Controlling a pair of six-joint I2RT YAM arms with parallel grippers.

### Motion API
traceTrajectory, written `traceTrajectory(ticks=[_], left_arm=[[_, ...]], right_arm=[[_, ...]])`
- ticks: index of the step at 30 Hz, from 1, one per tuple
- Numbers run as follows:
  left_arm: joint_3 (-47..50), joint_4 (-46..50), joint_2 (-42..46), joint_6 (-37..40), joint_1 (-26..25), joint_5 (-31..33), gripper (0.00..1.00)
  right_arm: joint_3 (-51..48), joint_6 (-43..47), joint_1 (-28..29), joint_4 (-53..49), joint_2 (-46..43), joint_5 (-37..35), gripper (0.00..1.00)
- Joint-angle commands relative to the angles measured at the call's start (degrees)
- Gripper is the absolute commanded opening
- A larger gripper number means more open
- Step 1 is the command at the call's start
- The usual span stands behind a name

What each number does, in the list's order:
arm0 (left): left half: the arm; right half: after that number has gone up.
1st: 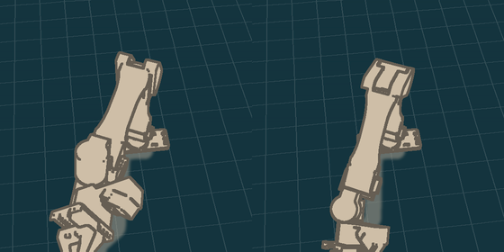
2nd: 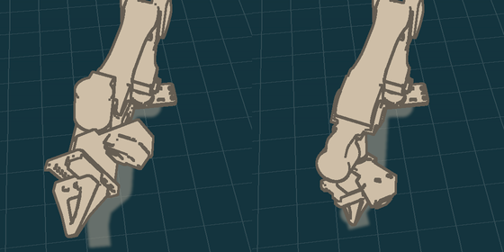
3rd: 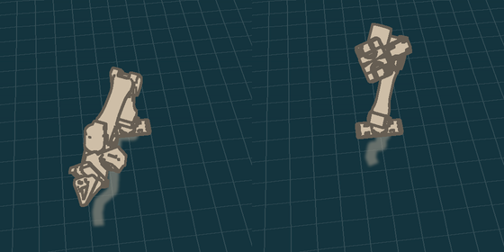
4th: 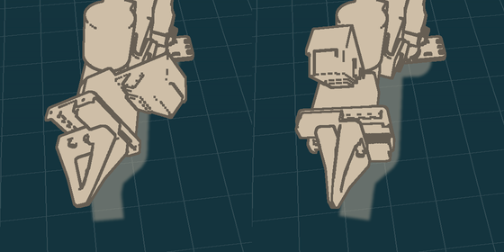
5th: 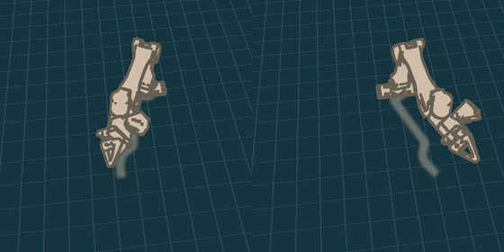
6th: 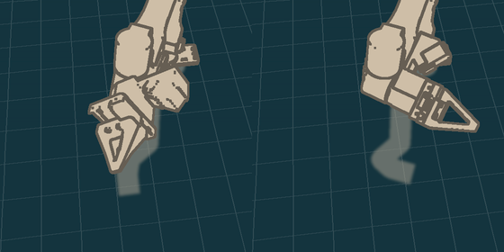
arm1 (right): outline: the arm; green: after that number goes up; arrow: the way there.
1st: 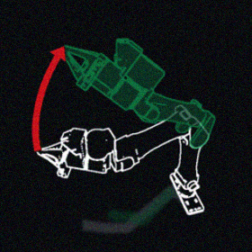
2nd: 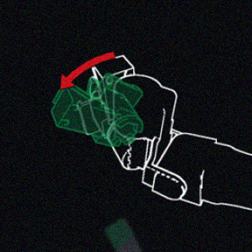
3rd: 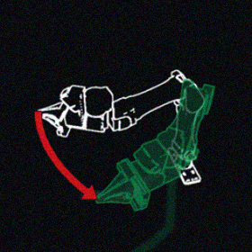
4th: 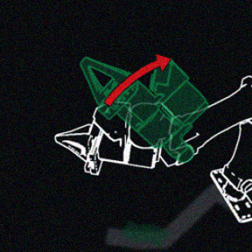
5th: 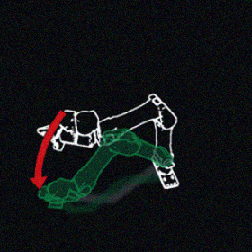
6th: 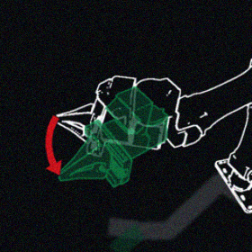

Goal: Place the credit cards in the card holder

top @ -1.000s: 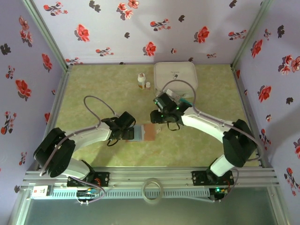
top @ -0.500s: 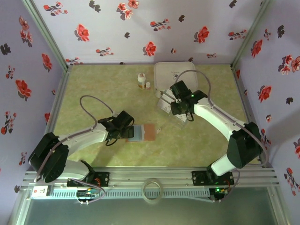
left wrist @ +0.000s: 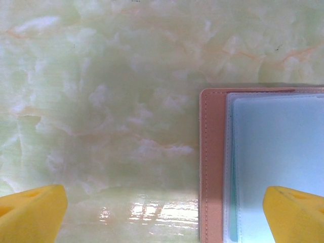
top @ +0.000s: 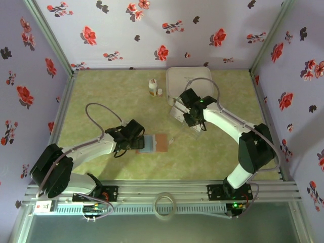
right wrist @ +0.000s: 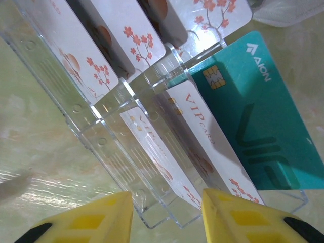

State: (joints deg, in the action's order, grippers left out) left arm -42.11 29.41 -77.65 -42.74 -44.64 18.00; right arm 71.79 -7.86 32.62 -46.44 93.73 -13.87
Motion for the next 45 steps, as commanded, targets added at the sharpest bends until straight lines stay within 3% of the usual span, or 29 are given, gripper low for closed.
traceTrajectory(ticks=[1,20,34,45], left_arm=[[0.6,1.3,1.0,0.5,0.0,1.3,1.00],[1.3,0.9,1.2,0.1,0.0,1.1,1.00],[1.2,0.8,1.0,0.0,0.0,1.0,1.00],[1.1,1.5,2.1,0.4,0.0,0.8,1.00]], right_arm=[[1.8,1.3,0.0,-1.2,1.4,-2.3,0.39],[2.7,3.1,0.0,-0.7,6.0,-3.3,0.35],[3.3,6.2,0.0,-1.7,6.8,-0.7,0.12],[4.1,13.9,0.0,-3.1,4.4,7.4,0.00]])
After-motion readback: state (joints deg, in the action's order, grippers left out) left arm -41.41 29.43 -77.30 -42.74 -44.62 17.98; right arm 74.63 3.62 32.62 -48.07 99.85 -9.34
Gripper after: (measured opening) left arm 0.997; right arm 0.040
